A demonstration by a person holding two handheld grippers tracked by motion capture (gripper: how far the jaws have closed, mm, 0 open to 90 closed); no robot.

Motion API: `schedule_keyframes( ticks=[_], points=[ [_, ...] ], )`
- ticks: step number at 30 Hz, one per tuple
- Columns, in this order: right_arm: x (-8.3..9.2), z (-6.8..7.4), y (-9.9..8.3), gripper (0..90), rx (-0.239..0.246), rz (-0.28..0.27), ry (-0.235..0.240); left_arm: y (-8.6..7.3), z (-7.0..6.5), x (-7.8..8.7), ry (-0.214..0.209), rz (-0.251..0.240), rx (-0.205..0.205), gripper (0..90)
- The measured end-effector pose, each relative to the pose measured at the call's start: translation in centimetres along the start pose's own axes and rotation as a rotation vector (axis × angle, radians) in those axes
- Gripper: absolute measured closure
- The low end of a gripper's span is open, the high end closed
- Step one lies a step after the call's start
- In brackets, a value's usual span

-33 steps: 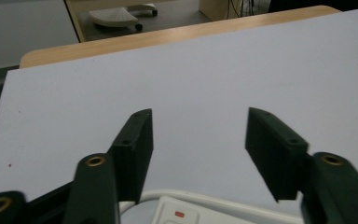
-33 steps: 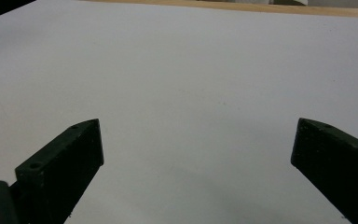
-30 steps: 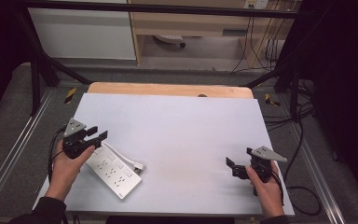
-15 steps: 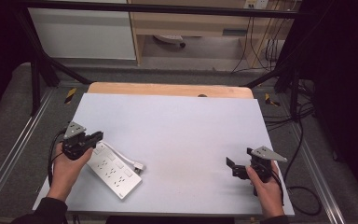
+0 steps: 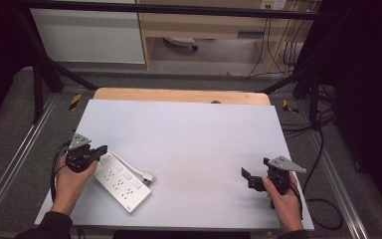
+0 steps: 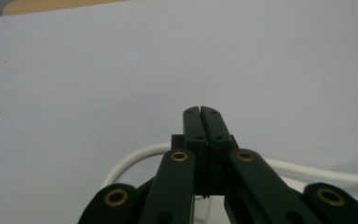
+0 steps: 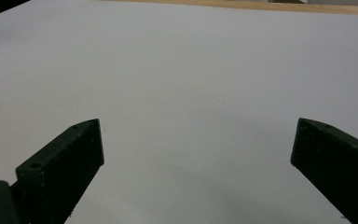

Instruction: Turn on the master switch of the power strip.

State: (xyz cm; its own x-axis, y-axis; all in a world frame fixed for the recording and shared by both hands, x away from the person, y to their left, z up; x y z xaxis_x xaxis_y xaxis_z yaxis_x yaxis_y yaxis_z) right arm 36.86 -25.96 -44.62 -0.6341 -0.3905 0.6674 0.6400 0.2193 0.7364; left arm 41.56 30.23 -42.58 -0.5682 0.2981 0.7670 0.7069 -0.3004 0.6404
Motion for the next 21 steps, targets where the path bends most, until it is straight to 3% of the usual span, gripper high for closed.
schedule_keyframes(
  ticks=[21],
  points=[
    [-0.1, 0.1, 0.0, 2.6, 0.002, 0.006, 0.003, -1.3, 0.5, -0.6, -0.001, 0.04, 0.009, 90.0]
  ],
)
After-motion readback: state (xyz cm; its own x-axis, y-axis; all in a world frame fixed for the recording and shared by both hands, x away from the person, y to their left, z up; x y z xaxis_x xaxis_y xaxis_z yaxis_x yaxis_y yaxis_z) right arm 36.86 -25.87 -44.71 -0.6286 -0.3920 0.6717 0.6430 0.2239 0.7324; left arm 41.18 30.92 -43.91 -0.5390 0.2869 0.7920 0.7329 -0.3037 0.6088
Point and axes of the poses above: each handheld gripper's, and its own axes: x roughly backward along the jaws, y roughly out of its top, z roughly to its left, the point moved 2 cm from there along -x, roughly forward along the jaws, and after that the axes turned 15 degrees about z, right-handed, at the moved point
